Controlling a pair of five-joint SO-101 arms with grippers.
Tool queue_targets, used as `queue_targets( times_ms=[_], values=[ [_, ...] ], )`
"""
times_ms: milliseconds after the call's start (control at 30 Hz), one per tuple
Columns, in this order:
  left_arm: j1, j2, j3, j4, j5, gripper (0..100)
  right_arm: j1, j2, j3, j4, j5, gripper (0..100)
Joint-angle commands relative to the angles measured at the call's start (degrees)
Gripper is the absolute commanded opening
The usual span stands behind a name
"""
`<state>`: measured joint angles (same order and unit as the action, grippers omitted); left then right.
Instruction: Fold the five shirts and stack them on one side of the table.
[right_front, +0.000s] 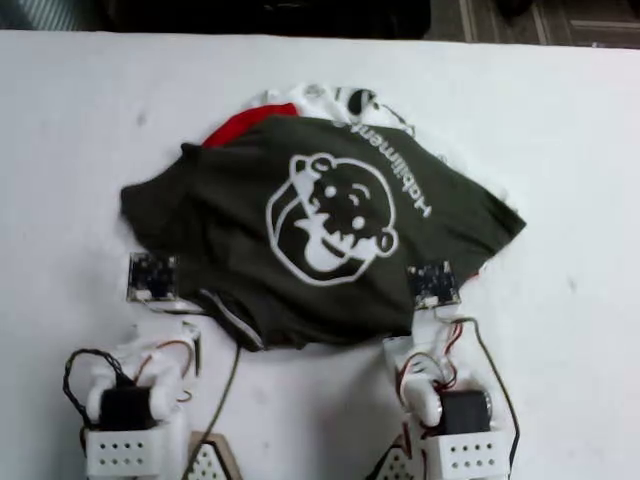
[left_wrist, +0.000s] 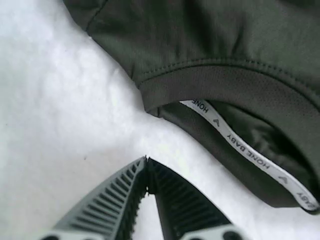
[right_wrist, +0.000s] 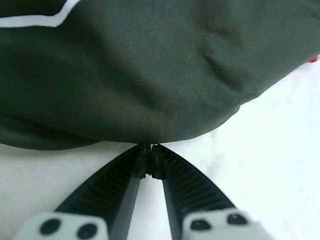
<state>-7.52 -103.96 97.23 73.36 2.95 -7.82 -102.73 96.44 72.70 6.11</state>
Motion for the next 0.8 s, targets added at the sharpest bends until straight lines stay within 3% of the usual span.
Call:
queue_targets(
  times_ms=[0,600,767],
  values=[
    [0.1,-0.4,-0.3,0.2,0.3,2,-0.2,-0.3,0.4,0.0,0.3,1.9],
    [0.5,-0.4,-0.6,0.4,0.1,2,-0.2,-0.3,0.4,0.0,0.3,1.9],
    [7.0,-0.4,-0.3,0.4,-7.2,2,-0.2,-0.3,0.4,0.0,0.3,1.9]
  ],
)
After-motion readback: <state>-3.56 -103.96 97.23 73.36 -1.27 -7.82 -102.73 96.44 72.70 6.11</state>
